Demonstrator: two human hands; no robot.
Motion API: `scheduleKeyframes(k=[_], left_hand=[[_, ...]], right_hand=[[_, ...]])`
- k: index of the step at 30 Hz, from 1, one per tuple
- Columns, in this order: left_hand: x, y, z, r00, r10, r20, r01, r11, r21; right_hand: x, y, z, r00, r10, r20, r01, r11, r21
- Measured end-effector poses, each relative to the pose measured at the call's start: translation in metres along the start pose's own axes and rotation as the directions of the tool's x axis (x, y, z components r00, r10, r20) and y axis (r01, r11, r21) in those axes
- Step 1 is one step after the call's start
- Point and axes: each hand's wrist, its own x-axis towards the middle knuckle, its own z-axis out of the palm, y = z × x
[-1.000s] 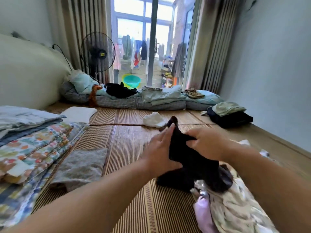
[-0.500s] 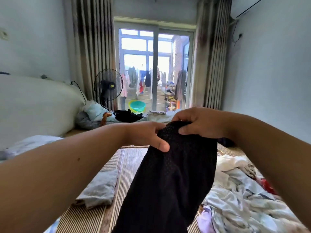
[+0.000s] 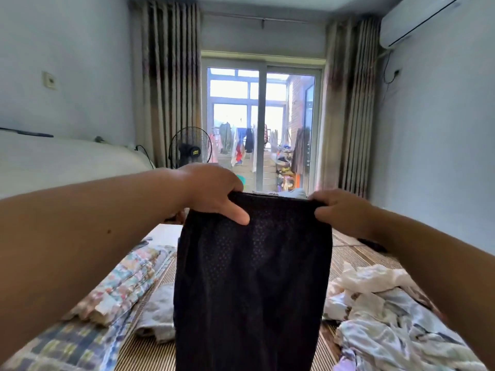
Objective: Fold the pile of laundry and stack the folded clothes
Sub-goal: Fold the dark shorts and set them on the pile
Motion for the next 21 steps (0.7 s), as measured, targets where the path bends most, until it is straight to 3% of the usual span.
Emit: scheduleKeyframes(k=[3,9,13,16,17,21], left_hand=[[-0.004,-0.020,-0.008,0.999,0.035,-0.027,-0.031,0.992,0.124],[-0.002,-0.039,-0.015,0.956,-0.137,-0.260,0.049,0.946,-0.320],[0.000,-0.046,-0.006,0.940,-0.274,-0.205,0.041,0.685,-0.727],[0.004,-0.041,-0.003,0.922,-0.343,-0.180,0.023,0.512,-0.859],[0.006,-0.037,-0.002,0.911,-0.376,-0.172,0.044,0.501,-0.864],[0.014,-0.017,-0.003,0.834,-0.533,-0.142,0.270,0.619,-0.737]], right_hand=[[0.009,-0.011,-0.024,0.985,0.050,-0.166,-0.017,0.980,0.196],[0.022,-0.032,-0.050,0.978,0.037,-0.203,0.043,0.924,0.379],[0.019,-0.032,-0.062,0.991,0.005,-0.136,0.036,0.954,0.297],[0.022,-0.030,-0.063,0.989,0.057,-0.135,-0.010,0.944,0.329],[0.023,-0.028,-0.061,0.986,0.093,-0.136,-0.040,0.936,0.348],[0.031,-0.030,-0.039,0.932,0.296,-0.208,-0.177,0.874,0.452]])
